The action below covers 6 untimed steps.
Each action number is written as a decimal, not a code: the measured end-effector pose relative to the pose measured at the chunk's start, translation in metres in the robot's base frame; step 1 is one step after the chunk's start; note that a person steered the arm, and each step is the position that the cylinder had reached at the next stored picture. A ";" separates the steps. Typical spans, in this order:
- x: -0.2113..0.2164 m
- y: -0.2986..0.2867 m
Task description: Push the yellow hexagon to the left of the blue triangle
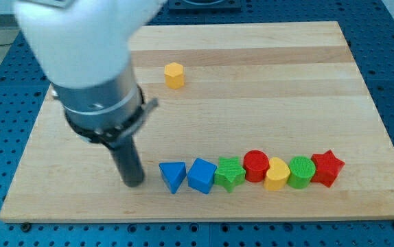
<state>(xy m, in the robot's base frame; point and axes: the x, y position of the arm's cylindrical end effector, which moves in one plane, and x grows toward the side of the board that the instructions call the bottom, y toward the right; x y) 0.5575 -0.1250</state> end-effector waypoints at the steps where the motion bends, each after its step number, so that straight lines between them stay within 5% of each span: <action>1: -0.043 -0.005; 3: -0.117 0.122; 5: -0.241 0.124; 6: -0.245 0.089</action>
<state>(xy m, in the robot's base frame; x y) 0.3129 -0.0364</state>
